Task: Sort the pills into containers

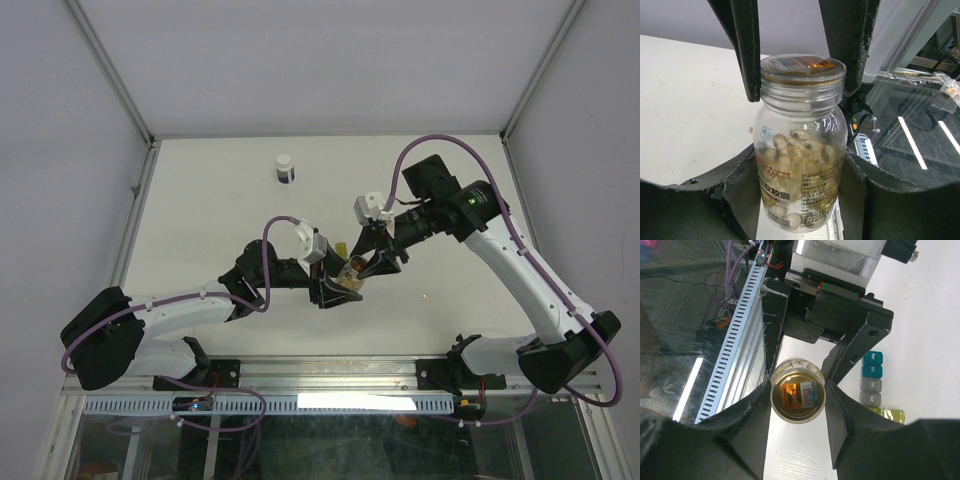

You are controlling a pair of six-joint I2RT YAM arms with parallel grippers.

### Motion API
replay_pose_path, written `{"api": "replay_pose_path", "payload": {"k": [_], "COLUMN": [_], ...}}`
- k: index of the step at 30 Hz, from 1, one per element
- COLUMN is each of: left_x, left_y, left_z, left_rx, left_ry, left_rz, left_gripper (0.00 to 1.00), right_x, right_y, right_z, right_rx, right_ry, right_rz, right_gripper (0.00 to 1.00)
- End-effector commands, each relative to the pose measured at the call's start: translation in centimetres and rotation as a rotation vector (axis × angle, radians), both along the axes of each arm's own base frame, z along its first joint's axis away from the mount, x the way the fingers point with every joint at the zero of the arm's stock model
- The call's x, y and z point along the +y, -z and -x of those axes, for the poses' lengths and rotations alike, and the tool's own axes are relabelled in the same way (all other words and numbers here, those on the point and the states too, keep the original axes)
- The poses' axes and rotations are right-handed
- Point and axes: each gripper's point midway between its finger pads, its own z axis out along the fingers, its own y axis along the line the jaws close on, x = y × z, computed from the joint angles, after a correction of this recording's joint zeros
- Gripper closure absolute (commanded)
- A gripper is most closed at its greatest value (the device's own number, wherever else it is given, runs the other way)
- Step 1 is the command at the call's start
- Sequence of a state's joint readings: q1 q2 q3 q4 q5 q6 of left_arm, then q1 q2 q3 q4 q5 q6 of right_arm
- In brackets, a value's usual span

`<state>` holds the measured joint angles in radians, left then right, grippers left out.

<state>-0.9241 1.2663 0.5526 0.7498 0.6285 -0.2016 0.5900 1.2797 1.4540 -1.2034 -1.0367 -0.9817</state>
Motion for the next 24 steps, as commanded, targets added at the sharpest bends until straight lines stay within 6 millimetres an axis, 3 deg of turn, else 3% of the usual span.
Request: {"api": "replay_pose_path", "payload": {"k": [1, 9, 16, 24], "left_x": [0.6, 1.3, 2.4, 3.2], "left_y": [-5.1, -6.3, -7.1, -5.9], "left_z": [-0.7, -2.7, -5.8, -10.4], "left_rx": [-0.085, -0.124, -0.106, -0.021], "left_ry": [-0.078, -0.223, -0.428, -0.673], "left_rz": [0.169, 0.209, 0.235, 0.206], "left_gripper": [1.00, 1.00, 1.00, 1.00], "right_x": [0.0, 0.1, 0.2, 0.6], "right_y": [-0.1, 1.3, 2.9, 4.8], "right_z": [0.2, -0.4, -2.1, -6.7], "right_rx": [0.010, 0.081, 0.174, 0.204], "right_ry": [0.035, 0.112, 0.288, 0.583], "right_rz": [0.007, 0.071, 0.171, 0.201], "right_gripper": [0.64, 0.69, 0.74, 0.75]}}
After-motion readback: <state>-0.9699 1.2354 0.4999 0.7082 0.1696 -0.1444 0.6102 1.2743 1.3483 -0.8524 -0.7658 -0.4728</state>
